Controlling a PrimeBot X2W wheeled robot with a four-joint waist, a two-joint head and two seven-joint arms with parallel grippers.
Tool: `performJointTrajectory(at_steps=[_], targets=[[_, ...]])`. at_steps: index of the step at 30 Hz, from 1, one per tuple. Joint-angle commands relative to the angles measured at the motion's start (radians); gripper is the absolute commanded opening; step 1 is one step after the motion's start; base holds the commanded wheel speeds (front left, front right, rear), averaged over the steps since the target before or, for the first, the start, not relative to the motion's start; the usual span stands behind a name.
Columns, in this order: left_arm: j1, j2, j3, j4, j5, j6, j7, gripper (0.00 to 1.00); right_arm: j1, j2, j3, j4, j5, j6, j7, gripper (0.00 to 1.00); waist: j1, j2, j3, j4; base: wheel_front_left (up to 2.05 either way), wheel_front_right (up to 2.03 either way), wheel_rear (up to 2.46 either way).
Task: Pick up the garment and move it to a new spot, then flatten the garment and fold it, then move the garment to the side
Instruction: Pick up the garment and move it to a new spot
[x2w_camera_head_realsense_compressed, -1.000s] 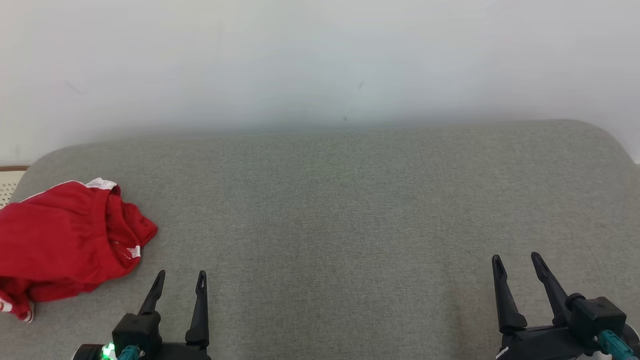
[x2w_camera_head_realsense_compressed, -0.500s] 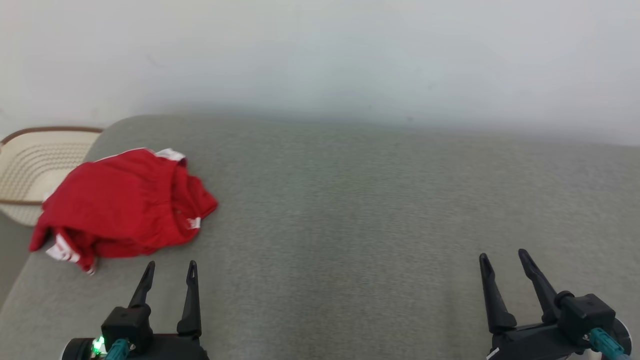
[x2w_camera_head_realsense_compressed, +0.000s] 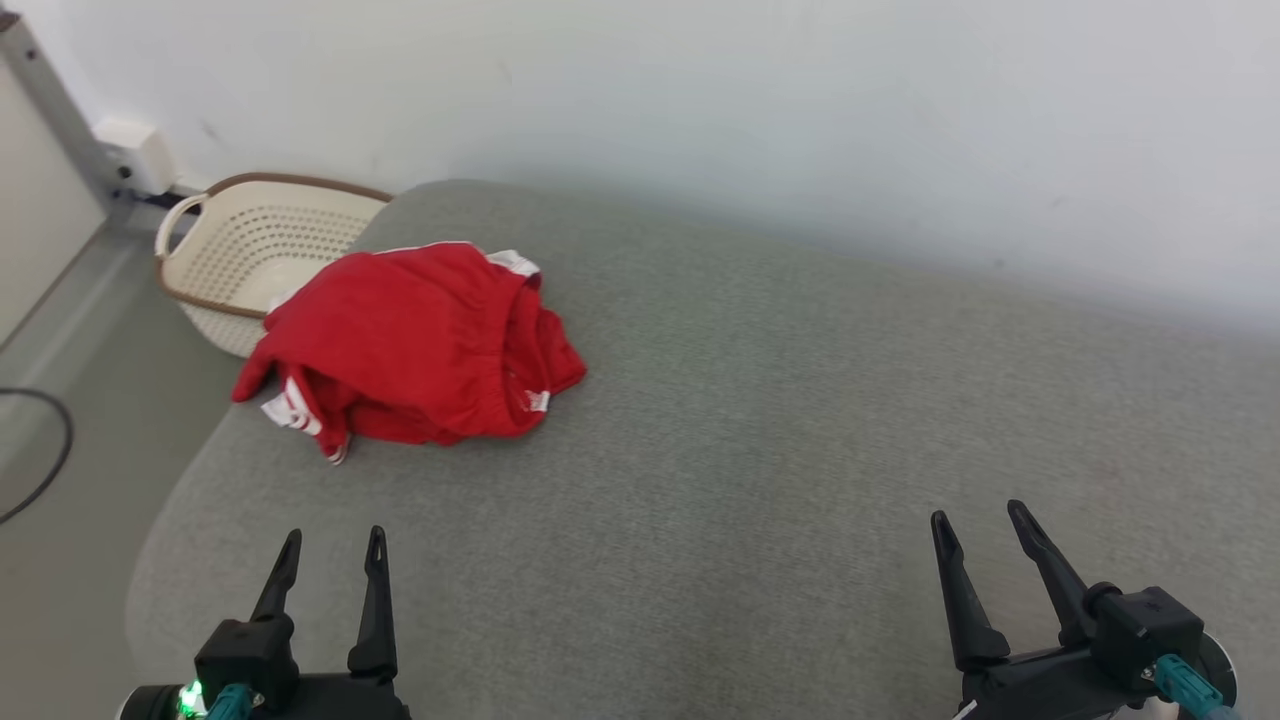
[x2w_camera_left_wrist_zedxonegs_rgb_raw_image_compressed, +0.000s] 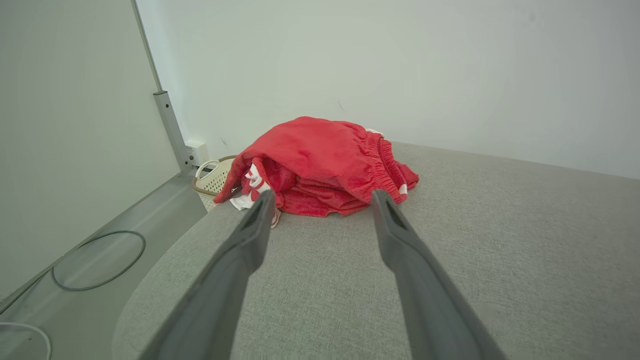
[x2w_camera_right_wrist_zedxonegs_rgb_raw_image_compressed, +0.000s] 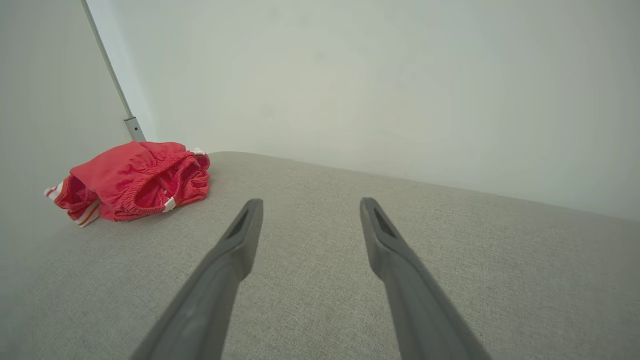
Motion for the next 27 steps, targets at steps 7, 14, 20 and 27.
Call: performJointTrajectory(at_steps=[7,14,20,27], targets=[[0.009,0.008,-0.007,-0.003,0.0,0.008,0.001,1.0,-0.008,-0.001,0.008,0.008,0.006,0.001,-0.004,1.0,0.0,0.0,0.005,0.047,0.0,0.0,0.0],[0.004,0.009,-0.014,-0.004,0.0,0.014,0.001,1.0,-0.012,-0.009,0.016,0.007,0.003,0.001,-0.014,1.0,0.0,0.0,0.005,0.045,0.0,0.0,0.0],[-0.01,0.004,-0.019,-0.008,-0.008,0.016,-0.004,1.0,-0.015,-0.015,0.018,0.002,0.004,0.001,-0.011,1.0,0.0,0.0,0.011,0.042,0.0,0.0,0.0],[-0.052,0.001,-0.013,-0.037,-0.031,0.017,0.014,1.0,-0.019,-0.019,0.015,-0.004,0.009,0.001,-0.01,1.0,0.0,0.0,0.017,0.043,0.0,0.0,0.0]])
